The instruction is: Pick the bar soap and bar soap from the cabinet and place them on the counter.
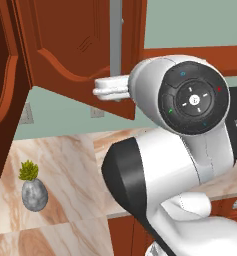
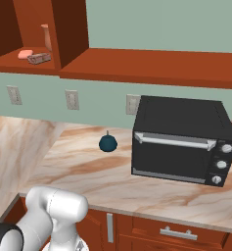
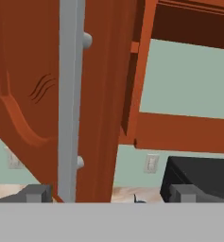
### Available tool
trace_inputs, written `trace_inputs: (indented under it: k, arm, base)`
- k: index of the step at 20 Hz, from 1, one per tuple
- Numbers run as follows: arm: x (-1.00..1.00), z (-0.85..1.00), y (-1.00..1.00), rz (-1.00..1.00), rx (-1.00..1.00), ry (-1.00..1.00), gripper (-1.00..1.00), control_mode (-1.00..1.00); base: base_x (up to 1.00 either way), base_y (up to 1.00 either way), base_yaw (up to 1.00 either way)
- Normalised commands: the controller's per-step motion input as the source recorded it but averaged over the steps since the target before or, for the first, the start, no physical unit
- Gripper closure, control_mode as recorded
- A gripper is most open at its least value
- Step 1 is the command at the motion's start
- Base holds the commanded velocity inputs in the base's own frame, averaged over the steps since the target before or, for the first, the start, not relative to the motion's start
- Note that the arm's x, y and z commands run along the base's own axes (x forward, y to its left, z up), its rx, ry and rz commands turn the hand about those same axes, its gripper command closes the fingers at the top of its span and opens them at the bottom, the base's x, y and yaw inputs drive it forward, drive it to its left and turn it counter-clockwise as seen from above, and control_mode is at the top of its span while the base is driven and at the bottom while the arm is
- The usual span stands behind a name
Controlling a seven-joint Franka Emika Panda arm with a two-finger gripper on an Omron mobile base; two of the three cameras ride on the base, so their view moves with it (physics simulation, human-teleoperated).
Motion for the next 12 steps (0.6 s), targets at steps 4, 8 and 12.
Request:
trace_inputs:
  k: [4, 8, 12]
  arm:
    - [-0.18, 0.07, -0.67, 0.0, 0.08, 0.0, -1.0, -1.0]
    - [-0.11, 0.02, -0.58, 0.0, 0.12, 0.0, -1.0, -1.0]
    - [-0.13, 0.0, -0.51, 0.01, 0.22, 0.0, -1.0, -1.0]
  base:
    - [0.0, 0.0, 0.0]
    - [0.0, 0.0, 0.0]
    - [0.0, 0.0, 0.0]
